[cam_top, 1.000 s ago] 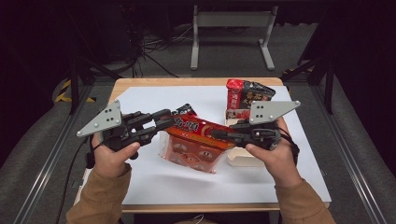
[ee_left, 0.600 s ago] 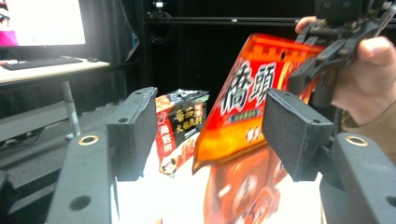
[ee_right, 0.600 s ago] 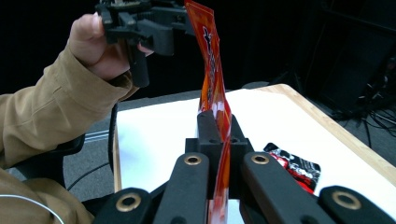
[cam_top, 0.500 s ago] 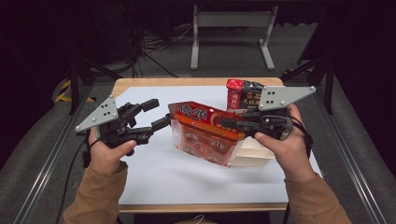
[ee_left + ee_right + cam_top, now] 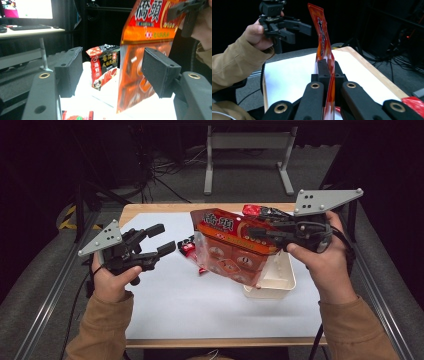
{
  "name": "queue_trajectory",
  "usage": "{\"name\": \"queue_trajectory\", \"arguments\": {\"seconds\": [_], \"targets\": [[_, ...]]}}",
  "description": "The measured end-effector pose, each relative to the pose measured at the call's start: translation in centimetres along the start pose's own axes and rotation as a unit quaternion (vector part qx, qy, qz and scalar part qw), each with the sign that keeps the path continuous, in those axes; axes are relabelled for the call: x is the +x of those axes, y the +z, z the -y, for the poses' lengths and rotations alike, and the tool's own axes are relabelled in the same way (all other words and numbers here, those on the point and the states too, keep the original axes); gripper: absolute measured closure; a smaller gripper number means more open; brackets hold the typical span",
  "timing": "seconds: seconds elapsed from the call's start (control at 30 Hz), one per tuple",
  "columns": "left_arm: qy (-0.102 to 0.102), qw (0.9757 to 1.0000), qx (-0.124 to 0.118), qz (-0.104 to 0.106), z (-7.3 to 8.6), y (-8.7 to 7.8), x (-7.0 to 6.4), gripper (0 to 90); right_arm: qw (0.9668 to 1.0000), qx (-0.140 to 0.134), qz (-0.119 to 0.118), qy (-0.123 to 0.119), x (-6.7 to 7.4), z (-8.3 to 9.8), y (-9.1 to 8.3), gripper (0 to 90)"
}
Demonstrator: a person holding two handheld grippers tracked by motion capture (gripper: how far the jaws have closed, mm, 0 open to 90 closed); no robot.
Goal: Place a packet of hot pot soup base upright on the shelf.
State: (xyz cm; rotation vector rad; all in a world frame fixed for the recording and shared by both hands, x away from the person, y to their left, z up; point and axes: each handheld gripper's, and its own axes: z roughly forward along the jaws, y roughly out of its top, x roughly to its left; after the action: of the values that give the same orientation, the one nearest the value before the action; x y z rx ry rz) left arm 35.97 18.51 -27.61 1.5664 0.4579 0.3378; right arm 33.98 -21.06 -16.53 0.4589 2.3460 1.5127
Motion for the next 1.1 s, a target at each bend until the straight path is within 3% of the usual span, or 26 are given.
{"name": "queue_trajectory", "arguments": {"seconds": [0.1, 0.53, 0.83, 1.1], "targets": [[0.003, 0.9998, 0.015, -0.015, 0.2, -0.1, 0.5, 31.8, 0.9999, 0.003, 0.012, 0.0, -0.4, -0.4, -0.5, 89.9], [-0.019, 0.9987, 0.032, -0.034, 1.2, -0.3, 2.4, 28.1, 0.9984, 0.011, 0.054, 0.009, -2.3, -0.7, -1.8, 89.9], [-0.029, 0.9974, 0.046, -0.048, 1.8, -0.2, 3.2, 26.5, 0.9949, 0.021, 0.097, 0.02, -3.8, 0.1, -2.5, 89.9], [-0.038, 0.9957, 0.061, -0.058, 2.4, -0.1, 4.0, 25.2, 0.9921, 0.024, 0.119, 0.032, -4.9, 1.1, -2.8, 89.9]]}}
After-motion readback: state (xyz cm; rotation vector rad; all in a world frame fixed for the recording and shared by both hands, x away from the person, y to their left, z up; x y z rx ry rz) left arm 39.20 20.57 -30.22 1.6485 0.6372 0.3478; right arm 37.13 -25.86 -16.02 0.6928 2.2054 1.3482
